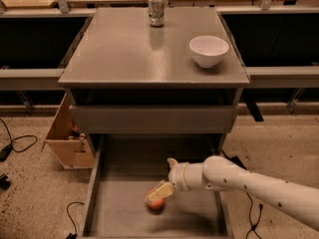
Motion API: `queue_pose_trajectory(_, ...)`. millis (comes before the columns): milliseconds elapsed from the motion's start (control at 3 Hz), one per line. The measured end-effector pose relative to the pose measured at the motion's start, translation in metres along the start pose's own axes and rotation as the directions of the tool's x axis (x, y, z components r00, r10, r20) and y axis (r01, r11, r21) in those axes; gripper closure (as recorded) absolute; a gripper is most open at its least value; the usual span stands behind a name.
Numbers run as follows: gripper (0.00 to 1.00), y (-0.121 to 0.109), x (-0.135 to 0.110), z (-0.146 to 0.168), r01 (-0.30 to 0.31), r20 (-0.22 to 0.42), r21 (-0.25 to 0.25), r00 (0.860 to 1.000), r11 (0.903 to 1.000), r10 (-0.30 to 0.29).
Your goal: Place apple into middle drawer
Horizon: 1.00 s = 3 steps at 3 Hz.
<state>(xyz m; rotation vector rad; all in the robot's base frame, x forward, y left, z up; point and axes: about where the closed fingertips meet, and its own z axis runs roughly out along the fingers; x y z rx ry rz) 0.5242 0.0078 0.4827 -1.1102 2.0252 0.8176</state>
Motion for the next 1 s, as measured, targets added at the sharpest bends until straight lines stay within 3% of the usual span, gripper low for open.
queue_pose_trajectory(333,0.0,0.025,-0.057,-0.084,0.103,-0.063,-0.029,0.993,0.9943,-0.104)
queue_pose_trajectory(667,0.0,0.053,-0.1,-0.154,0.183,-0.203,-0.046,0.961,0.9821,-0.188)
queue_pose_trajectory(1000,0.0,0.076,-0.134,-0.181,0.217,-0.361,-0.048,0.907,0.9751,-0.219)
